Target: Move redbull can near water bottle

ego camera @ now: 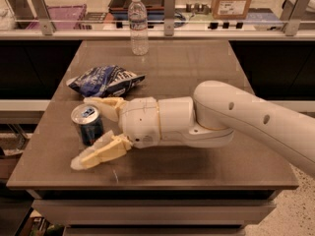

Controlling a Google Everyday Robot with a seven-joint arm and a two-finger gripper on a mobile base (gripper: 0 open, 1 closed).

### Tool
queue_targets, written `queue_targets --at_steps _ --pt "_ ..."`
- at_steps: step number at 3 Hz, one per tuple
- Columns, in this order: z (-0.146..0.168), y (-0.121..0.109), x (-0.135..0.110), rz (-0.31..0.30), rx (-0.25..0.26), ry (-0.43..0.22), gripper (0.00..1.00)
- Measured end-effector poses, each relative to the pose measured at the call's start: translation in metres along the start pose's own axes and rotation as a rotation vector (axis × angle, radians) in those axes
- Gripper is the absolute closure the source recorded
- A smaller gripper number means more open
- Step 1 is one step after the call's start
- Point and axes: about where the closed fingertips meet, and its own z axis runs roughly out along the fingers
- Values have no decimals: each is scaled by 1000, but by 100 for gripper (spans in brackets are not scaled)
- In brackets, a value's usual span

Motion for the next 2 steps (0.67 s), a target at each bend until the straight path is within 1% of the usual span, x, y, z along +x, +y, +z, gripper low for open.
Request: queue_targets --at_steps 2 --pt "4 3 -2 -6 -8 2 65"
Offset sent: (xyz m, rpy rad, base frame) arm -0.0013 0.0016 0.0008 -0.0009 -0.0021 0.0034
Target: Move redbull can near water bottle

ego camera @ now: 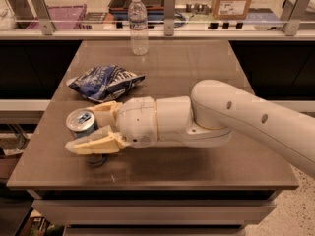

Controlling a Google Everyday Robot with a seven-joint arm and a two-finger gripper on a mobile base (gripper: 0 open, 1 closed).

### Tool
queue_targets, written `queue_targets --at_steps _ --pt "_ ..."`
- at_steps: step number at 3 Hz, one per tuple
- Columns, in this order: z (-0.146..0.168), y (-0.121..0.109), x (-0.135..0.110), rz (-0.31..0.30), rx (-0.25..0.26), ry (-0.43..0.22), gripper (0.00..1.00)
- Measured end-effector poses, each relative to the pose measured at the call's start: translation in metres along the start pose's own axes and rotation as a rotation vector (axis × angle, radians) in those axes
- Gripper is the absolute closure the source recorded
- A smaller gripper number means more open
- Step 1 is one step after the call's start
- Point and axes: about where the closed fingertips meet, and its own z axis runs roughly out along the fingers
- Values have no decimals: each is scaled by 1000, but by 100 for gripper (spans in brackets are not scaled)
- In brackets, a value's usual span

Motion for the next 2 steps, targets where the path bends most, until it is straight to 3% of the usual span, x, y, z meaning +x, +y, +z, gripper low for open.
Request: queue_targets --at_steps 1,2 --pt "2 1 -1 -3 -3 1 87" --pt "3 2 -2 -5 -7 2 100"
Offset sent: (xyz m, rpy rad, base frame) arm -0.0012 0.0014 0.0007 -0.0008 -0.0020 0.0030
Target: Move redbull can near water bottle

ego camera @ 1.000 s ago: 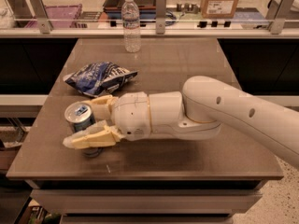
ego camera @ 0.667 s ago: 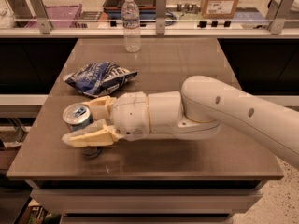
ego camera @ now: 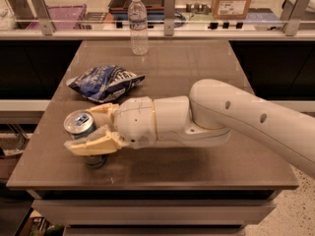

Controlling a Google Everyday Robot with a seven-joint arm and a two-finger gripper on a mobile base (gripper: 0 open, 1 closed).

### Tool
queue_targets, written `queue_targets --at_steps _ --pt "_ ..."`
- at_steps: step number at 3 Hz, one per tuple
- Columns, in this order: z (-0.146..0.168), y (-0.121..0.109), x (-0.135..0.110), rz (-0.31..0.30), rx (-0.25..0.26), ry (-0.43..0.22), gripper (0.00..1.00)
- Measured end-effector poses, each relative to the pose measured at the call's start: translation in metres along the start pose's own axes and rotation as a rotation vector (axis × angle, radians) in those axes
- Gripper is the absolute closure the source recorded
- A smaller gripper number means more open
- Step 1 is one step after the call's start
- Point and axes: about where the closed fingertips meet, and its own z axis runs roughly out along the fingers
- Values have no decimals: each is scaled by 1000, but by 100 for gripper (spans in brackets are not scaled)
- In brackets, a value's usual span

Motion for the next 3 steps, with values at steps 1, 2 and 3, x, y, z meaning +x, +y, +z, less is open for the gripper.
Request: queue_targets --at_steps 1,2,3 --pt "-3 -5 -8 5 9 13 100" --pt "-19 -28 -30 13 83 42 100" --pt "-47 -61 -56 4 196 44 100"
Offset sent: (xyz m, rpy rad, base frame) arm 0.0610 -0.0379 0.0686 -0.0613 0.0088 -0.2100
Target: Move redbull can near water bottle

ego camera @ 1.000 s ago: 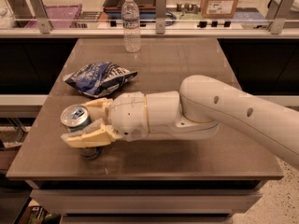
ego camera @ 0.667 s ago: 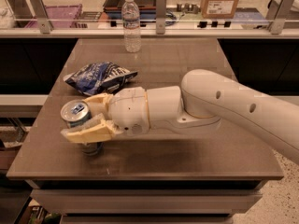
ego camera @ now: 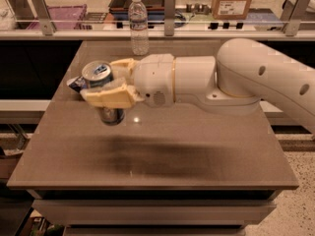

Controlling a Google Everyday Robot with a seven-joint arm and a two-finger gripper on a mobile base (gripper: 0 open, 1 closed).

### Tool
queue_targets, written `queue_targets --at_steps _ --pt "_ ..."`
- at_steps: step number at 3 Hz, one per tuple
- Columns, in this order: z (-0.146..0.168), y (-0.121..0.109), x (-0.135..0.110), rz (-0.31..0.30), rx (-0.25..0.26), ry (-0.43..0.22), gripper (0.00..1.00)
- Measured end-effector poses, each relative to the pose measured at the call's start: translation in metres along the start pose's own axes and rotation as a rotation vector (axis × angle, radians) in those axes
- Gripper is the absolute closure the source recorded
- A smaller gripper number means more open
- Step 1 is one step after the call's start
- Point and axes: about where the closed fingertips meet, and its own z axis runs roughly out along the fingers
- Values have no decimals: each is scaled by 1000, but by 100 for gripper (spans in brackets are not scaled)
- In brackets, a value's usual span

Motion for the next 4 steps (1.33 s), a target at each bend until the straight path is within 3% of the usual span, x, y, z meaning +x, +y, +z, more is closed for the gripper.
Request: queue_targets --at_steps 2,3,4 --pt "-57 -86 -50 -28 239 0 100" --pt "-83 -128 -64 -32 336 -10 100" --pt "-100 -168 -62 -18 393 5 100"
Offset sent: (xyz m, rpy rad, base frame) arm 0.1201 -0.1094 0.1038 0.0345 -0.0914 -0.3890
